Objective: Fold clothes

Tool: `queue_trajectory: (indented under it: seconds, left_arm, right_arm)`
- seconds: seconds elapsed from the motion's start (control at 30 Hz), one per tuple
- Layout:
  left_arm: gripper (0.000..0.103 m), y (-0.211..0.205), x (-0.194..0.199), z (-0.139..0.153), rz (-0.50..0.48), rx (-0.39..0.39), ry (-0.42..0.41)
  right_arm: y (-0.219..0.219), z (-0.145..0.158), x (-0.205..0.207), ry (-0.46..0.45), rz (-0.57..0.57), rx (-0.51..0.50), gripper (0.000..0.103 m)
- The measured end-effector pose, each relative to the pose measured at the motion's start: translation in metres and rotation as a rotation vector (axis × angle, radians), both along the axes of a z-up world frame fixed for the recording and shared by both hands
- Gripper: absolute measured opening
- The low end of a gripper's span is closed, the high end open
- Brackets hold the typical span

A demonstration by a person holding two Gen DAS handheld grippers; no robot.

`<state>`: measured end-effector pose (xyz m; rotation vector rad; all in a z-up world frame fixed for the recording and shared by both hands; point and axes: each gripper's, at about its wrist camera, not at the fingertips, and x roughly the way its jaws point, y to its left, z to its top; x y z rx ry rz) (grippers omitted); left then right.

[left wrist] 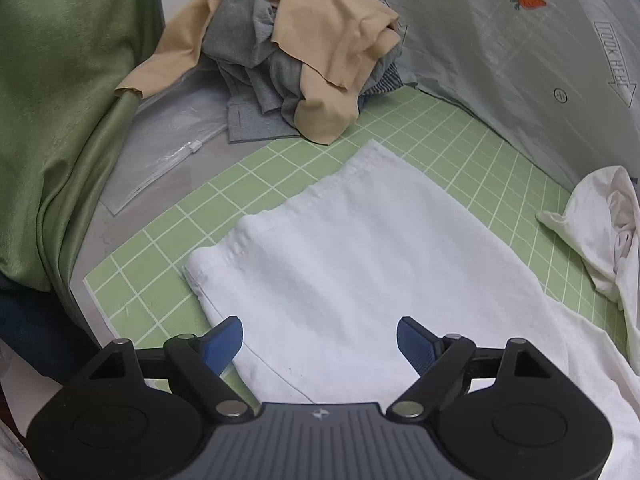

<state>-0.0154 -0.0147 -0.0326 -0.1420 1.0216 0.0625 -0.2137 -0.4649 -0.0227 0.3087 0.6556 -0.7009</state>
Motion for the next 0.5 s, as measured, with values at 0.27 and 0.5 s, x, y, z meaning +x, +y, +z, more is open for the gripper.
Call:
queue_trajectory:
  seconds: [0.27,0.5]
  left_arm:
    - [0.090,-0.015,0.060,-0.030,-0.080,0.053,0.100]
    - [0.090,-0.033,0.129,-0.053,-0.090,0.057,0.172]
  right_arm:
    - [0.041,-0.027,0.112,-0.024,0.217,0.118,0.103]
    - [0.057,-0.055,0.196,0.118,0.355,0.089,0.103]
